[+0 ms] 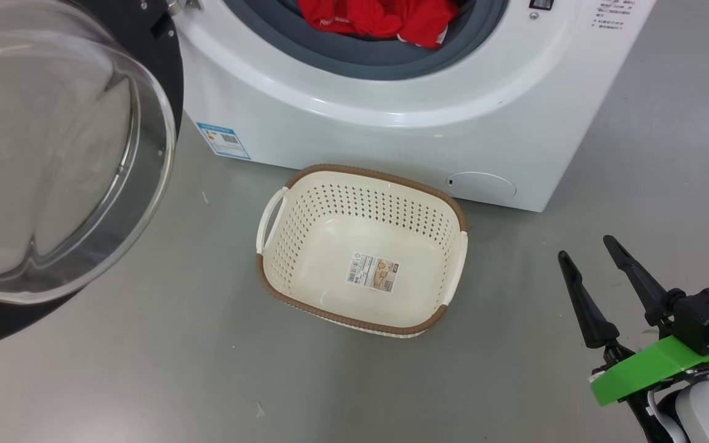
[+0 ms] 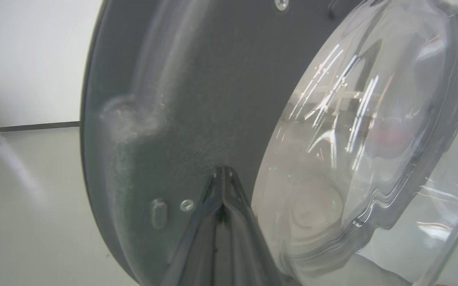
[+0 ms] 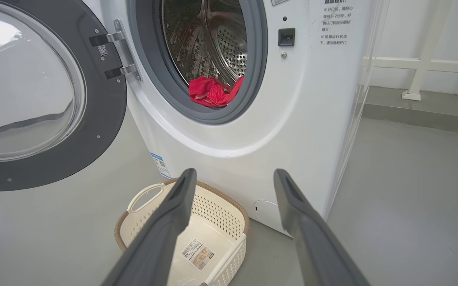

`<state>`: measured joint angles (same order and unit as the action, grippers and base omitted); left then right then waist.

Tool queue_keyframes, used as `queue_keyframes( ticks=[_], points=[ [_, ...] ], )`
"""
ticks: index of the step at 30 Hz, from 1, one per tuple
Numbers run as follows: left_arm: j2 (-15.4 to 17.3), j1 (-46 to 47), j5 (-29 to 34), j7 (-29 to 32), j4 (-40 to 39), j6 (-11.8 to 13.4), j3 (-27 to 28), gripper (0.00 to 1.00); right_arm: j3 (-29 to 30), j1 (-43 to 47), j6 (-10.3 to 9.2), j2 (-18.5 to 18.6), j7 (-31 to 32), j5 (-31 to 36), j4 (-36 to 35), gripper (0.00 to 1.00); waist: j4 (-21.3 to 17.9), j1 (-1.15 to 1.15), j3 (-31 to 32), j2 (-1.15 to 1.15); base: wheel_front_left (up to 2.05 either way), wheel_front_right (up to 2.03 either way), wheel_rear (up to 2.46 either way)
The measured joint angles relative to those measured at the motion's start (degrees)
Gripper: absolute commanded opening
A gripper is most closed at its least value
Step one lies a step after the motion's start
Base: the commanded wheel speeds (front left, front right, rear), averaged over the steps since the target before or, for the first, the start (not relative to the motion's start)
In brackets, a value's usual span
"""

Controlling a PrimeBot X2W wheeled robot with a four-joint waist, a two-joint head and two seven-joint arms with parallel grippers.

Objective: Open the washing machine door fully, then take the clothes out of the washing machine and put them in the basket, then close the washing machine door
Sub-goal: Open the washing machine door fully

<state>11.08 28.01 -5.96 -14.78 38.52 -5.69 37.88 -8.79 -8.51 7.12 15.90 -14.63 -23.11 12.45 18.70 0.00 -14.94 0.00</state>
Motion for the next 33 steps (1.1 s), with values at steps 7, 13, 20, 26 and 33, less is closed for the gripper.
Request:
queue_keyframes(
  ticks=[7,13,20,26,33],
  points=[
    [0.6,0.5,0.8,0.0,1.7,-0.9,0.8,0.00,-0.1,0.0,0.00,0.0,0.0,0.0,0.3,1.00,0.2,0.00,0.6,0.00,0.00,0.00,0.00],
    [0.6,0.1,1.1,0.0,1.5,-1.4,0.7,0.00,-0.4,0.0,0.00,-0.1,0.0,0.0,0.5,1.00,0.4,0.00,1.8,0.00,0.00,0.00,0.00],
    [-1.7,-3.2,0.3,0.0,-1.2,-1.5,0.6,0.00,-0.9,0.0,0.00,-0.3,0.0,0.0,0.7,1.00,0.6,0.00,3.5,0.00,0.00,0.00,0.00],
    [-4.8,-6.6,-1.3,0.0,-5.4,-1.5,-1.5,0.63,-0.7,0.1,0.00,-0.6,0.0,0.0,0.7,1.00,0.8,0.00,4.6,0.00,0.00,0.00,0.00],
    [-7.5,-11.6,-1.3,0.0,-11.5,-1.5,-4.4,1.00,0.0,0.5,0.00,-1.3,0.0,-0.1,0.7,1.00,0.4,0.00,5.6,0.00,0.00,0.00,0.00]
  ],
)
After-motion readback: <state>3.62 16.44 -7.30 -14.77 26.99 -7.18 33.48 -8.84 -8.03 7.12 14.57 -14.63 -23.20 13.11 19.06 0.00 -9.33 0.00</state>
